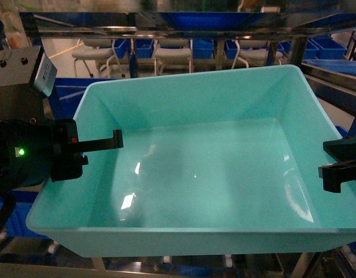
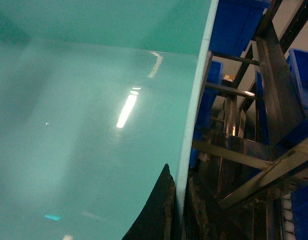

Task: Organize blue bins on left shelf correctly

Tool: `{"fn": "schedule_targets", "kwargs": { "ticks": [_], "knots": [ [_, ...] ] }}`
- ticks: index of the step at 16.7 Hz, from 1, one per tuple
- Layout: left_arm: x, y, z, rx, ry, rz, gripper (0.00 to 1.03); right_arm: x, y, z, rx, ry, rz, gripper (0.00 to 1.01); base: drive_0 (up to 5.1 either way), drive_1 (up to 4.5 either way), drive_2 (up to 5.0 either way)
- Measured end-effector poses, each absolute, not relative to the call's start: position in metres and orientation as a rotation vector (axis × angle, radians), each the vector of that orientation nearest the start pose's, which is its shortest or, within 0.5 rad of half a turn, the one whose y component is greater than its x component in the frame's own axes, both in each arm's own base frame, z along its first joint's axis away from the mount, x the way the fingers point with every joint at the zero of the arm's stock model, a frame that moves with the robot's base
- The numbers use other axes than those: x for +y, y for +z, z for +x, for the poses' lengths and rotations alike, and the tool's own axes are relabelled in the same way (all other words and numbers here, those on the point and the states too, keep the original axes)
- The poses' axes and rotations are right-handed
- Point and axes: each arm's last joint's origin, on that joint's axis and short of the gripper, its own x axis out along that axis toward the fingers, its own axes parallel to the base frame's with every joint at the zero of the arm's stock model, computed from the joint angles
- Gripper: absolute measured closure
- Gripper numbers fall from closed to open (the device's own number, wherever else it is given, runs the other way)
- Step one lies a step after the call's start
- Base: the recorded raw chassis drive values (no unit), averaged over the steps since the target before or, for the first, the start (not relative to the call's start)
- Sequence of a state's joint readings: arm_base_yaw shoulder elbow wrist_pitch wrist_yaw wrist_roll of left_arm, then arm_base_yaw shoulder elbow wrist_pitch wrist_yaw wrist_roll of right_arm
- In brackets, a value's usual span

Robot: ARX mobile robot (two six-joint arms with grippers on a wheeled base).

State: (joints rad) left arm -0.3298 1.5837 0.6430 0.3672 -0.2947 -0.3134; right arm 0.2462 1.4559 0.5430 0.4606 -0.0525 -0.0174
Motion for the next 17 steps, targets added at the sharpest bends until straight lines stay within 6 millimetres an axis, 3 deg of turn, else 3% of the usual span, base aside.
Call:
{"fn": "schedule_targets", "kwargs": {
  "ticks": [6, 14, 17],
  "knots": [
    [-0.088, 0.153, 0.283, 0.543, 0.051, -0.13, 1.01, 0.068, 0.166, 0.265, 0.448, 0.298, -0.061, 0.98, 0.1, 4.01, -3.9],
    [-0.088, 0.153, 0.283, 0.543, 0.049, -0.131, 1.01, 0.068, 0.165, 0.267, 0.446, 0.298, -0.062, 0.98, 0.0, 0.19, -0.2],
    [-0.092, 0.12, 0.293, 0.62, 0.054, -0.099, 1.01, 0.063, 0.14, 0.275, 0.546, 0.29, -0.057, 0.98, 0.0, 0.0, 0.0]
  ]
}}
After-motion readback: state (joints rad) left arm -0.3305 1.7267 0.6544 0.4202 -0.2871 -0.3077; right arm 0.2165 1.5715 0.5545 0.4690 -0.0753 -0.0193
